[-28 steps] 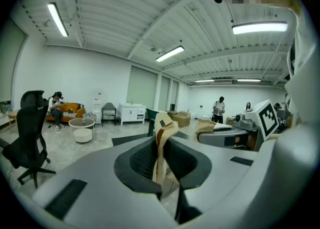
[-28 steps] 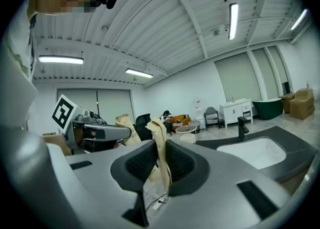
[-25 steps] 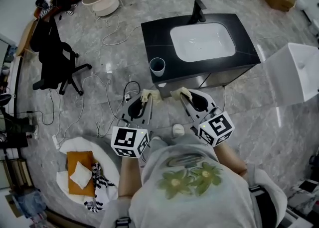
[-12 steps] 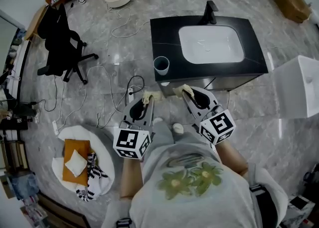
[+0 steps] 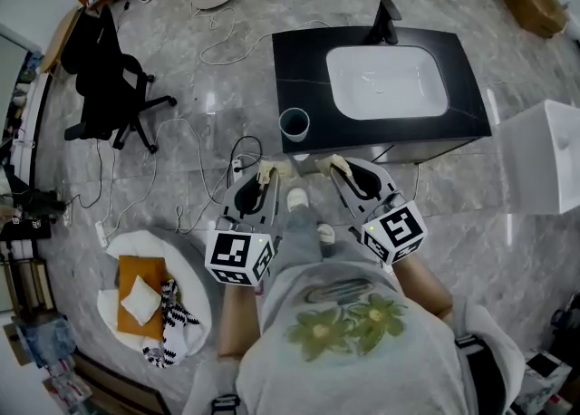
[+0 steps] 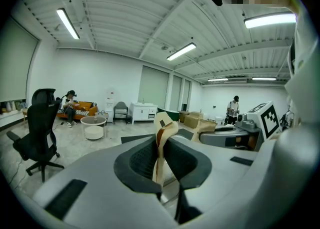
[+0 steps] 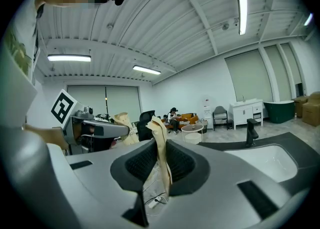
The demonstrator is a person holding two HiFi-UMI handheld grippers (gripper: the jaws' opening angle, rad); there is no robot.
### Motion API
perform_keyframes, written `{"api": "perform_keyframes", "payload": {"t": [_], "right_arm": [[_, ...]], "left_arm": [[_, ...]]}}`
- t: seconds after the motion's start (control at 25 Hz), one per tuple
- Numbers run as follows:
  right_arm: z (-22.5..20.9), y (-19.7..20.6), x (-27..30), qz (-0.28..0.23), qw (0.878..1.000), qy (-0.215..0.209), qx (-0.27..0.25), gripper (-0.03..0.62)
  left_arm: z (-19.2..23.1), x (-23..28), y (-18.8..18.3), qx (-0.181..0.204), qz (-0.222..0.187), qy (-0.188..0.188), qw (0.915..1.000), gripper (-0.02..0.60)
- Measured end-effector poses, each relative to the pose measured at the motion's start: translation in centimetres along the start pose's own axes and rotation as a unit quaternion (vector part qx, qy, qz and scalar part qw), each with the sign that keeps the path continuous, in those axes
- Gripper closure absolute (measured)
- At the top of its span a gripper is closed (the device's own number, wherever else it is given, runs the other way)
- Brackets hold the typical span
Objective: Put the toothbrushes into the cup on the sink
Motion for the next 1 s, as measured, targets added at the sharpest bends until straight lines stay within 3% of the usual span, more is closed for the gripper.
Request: {"api": "perform_keyframes", "payload": {"t": [1.0], "right_arm": [[-6.9,-2.6,8.9,0.004,0.999,0.036,-0.003,0.517]], "left_arm": [[6.1,9.5,-6.9,0.004,-0.013,0.055,0.9984,0.526]]}}
Point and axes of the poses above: the fingertips, and each gripper's own axes: x forward along the fingers, z to its left, y out of its underside, the point moved 3 cm from there along -x, backward along the fingers, and after that the axes turned 13 degrees about -x, right-handed, at the moved point
